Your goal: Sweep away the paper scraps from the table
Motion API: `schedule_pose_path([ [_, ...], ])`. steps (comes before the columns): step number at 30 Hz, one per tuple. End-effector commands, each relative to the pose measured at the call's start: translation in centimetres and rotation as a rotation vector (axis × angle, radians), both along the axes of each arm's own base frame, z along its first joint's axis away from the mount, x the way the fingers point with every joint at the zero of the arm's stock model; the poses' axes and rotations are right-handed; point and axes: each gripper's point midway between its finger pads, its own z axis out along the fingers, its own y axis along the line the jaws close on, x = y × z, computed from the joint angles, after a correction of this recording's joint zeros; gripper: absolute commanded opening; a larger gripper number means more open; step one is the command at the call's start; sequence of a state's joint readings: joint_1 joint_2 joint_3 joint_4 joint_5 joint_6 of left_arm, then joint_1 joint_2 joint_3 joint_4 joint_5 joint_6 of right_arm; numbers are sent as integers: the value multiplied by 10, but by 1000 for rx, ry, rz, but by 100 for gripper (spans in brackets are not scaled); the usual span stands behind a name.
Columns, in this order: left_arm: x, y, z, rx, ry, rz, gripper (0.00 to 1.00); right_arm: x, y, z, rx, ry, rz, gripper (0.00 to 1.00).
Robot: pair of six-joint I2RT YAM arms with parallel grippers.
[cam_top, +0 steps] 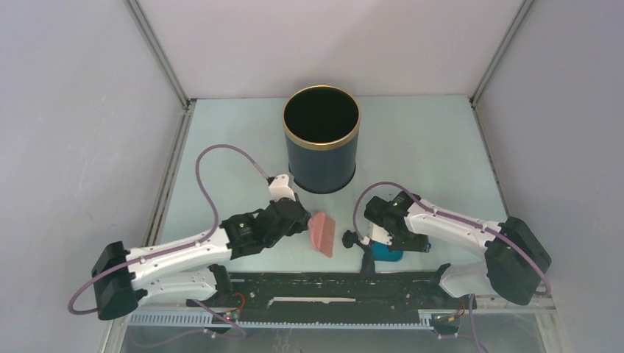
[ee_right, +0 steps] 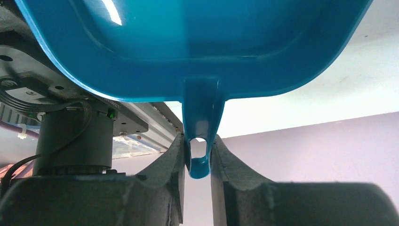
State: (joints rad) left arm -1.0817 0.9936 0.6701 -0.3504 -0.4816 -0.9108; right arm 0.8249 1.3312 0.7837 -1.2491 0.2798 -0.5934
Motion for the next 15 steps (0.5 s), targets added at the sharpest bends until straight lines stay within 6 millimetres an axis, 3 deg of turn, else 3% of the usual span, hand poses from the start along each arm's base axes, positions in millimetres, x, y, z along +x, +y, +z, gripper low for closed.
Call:
schedule_pose_path([
  [1, 2, -46, 14, -127, 28, -69, 0, -5, 0, 0, -2, 9, -15, 0],
  [5, 0, -84, 14, -204, 79, -132, 0, -4, 5, -5, -5, 16, -12, 0],
  [9, 0, -114, 28, -287, 101, -171, 0, -3, 13, -11, 19, 19, -10, 0],
  [15, 10, -124, 45, -343, 79, -137, 0, -8, 24, -15, 106, 50, -44, 0],
])
